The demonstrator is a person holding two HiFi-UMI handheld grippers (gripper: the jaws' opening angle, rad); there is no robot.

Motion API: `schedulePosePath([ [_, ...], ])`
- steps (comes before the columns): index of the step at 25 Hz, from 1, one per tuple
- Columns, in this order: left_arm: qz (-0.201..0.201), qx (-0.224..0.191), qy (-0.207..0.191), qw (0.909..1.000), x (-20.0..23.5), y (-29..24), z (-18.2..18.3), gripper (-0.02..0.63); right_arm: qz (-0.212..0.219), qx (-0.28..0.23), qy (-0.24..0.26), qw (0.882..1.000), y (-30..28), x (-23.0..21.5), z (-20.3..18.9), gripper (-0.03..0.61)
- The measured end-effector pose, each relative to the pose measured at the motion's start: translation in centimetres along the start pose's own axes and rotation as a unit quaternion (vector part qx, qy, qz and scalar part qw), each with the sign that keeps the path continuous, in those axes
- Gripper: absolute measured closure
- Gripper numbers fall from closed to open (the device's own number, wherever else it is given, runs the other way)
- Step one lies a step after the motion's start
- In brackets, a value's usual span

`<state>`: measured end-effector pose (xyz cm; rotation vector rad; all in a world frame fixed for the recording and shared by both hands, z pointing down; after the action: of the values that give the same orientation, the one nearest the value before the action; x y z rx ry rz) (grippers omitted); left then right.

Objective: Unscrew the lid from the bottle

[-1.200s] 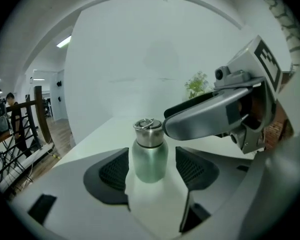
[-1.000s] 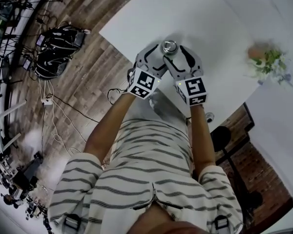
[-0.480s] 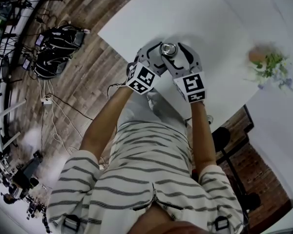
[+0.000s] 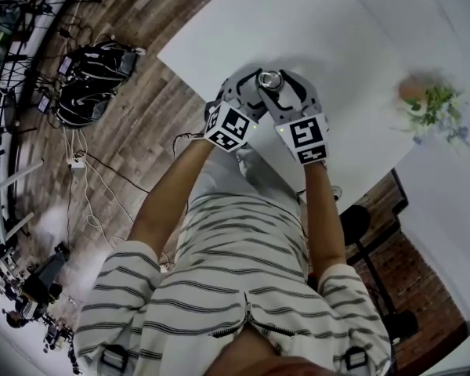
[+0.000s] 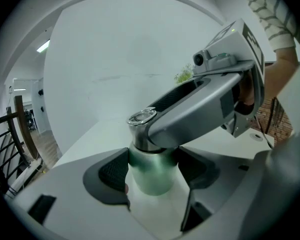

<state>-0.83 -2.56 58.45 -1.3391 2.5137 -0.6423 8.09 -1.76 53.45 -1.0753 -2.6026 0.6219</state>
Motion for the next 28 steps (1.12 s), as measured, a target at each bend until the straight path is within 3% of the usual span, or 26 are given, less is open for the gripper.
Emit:
schedulePosePath([
  [9, -0.003, 0.002, -0.002, 1.0000, 0.3, -0.1, 0.2, 0.308, 0.022, 0.006, 0.019, 1.000, 0.0, -0.4, 0.2, 0.339],
  [18, -0.006, 0.004, -0.005, 1.0000, 0.2, -0.1, 0.0, 0.308, 0.087, 0.007, 0.067, 0.994, 0.0, -1.1, 0.1, 0.337],
  [22, -0.006, 0.004, -0.005, 1.0000, 0.1, -0.2, 0.0, 0.308, 0.131, 0.012, 0.100, 0.986, -0.1, -1.7, 0.1, 0.337],
  [28, -0.007, 0.005, -0.005, 0.9999, 0.3, -0.1, 0.3, 0.308, 0.209, 0.019, 0.155, 0.965, -0.5, -2.7, 0.8, 0.337],
])
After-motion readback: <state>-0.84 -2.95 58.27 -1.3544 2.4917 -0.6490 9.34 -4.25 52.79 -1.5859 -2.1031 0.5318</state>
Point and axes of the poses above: the fingertips, and each gripper's own axes: y backward along the fingers, x to its left, z out of its top, the point moved 8 cm from there along y, backward along the fingers, and after that the axes turned 6 degrees about y, right-handed, at the moved point
